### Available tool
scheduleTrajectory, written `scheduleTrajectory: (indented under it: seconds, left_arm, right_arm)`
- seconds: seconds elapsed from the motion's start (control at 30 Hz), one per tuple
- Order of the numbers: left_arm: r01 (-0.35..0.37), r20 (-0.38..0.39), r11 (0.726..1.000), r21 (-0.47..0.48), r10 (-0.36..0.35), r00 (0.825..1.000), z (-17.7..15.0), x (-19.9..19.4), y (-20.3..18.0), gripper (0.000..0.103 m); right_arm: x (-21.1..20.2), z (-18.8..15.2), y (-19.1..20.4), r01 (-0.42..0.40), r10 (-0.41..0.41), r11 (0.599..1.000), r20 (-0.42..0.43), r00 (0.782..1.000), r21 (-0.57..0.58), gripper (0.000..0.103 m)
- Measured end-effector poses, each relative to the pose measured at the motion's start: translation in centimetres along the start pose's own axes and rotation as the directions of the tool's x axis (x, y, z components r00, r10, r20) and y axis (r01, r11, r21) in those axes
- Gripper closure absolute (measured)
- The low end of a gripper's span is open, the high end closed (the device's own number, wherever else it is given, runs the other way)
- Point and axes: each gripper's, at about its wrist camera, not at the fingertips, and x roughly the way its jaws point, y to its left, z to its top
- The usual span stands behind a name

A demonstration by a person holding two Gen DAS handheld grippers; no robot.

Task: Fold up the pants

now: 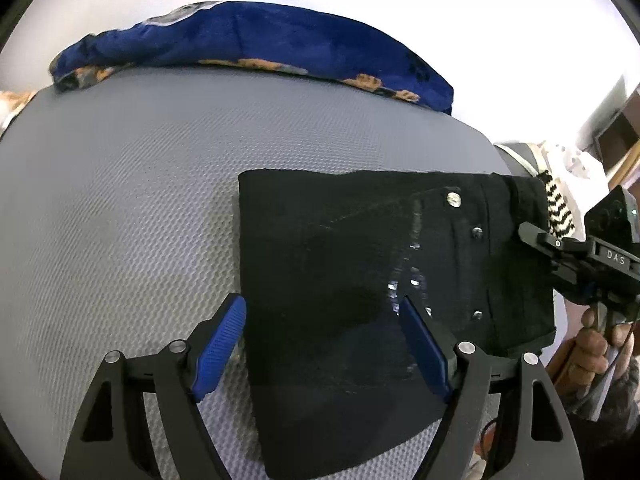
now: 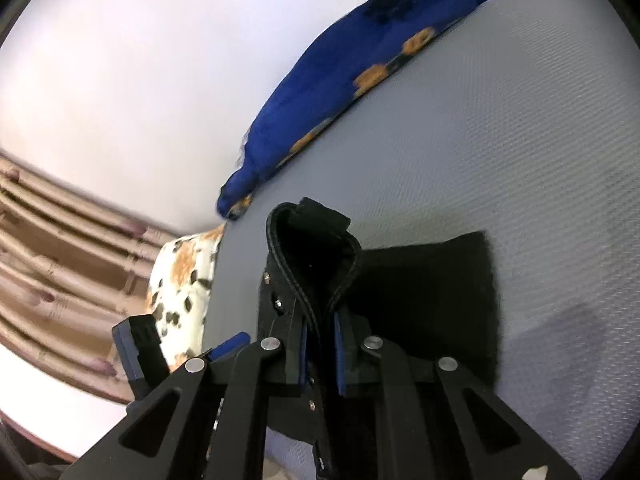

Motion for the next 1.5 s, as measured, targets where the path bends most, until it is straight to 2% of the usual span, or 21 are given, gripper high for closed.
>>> scheduleTrajectory:
  seconds: [0.13, 0.2, 0.27, 0.37, 0.5, 0.7, 0.87, 1.03, 1.37, 1.5]
  left_arm:
    - [-0.025, -0.026, 0.999, 0.045, 0.026, 0.999, 0.1, 1.6, -1.1, 0.024]
    - [-0.059, -0.060, 0.995, 0.077, 0.064, 0.996, -0.4, 2.9, -1.5, 0.024]
    - [-0.101, -0.096, 0.988, 0.118, 0.112, 0.989, -1.1, 4.5, -1.7, 0.024]
    - [-0.128, -0.094, 0.980, 0.150, 0.143, 0.985, -1.6, 5.2, -2.1, 0.024]
    - [-0.123, -0.099, 0.982, 0.142, 0.138, 0.985, -1.9, 4.8, -2.3, 0.024]
    - [-0.135, -0.100, 0.975, 0.174, 0.154, 0.983, -3.1, 3.8, -2.9, 0.024]
    - [-0.146, -0.090, 0.970, 0.194, 0.165, 0.982, -4.3, 2.9, -3.3, 0.024]
    - [-0.154, -0.082, 0.965, 0.210, 0.175, 0.981, -4.9, 2.4, -3.5, 0.024]
    - [-0.156, -0.076, 0.963, 0.219, 0.176, 0.982, -6.0, 1.6, -3.7, 0.024]
    - [-0.165, -0.072, 0.958, 0.235, 0.187, 0.980, -6.7, 2.1, -3.8, 0.024]
  right_arm:
    - [-0.2, -0.7, -3.6, 0.087, -0.087, 0.992, -0.008, 0.996, 0.088, 0.092]
    - [0.5, -1.2, -5.0, 0.144, -0.143, 0.985, -0.017, 0.990, 0.094, 0.092]
    - [1.3, -1.5, -5.9, 0.182, -0.181, 0.979, -0.020, 0.983, 0.091, 0.088]
    - [1.4, -1.5, -5.9, 0.200, -0.196, 0.975, -0.043, 0.980, 0.099, 0.076]
    - [0.9, -2.4, -4.3, 0.258, -0.251, 0.964, -0.094, 0.963, 0.069, 0.074]
    - [-0.6, -5.3, -3.0, 0.305, -0.298, 0.952, -0.147, 0.943, 0.027, 0.074]
    - [-1.5, -6.7, -2.1, 0.328, -0.325, 0.944, -0.119, 0.938, 0.007, 0.074]
    - [-1.8, -7.6, -1.3, 0.373, -0.374, 0.927, -0.098, 0.922, -0.027, 0.087]
    - [-1.6, -8.4, -0.1, 0.418, -0.422, 0.906, -0.083, 0.903, -0.061, 0.089]
    - [-1.1, -8.7, -0.8, 0.434, -0.436, 0.900, -0.096, 0.895, -0.049, 0.089]
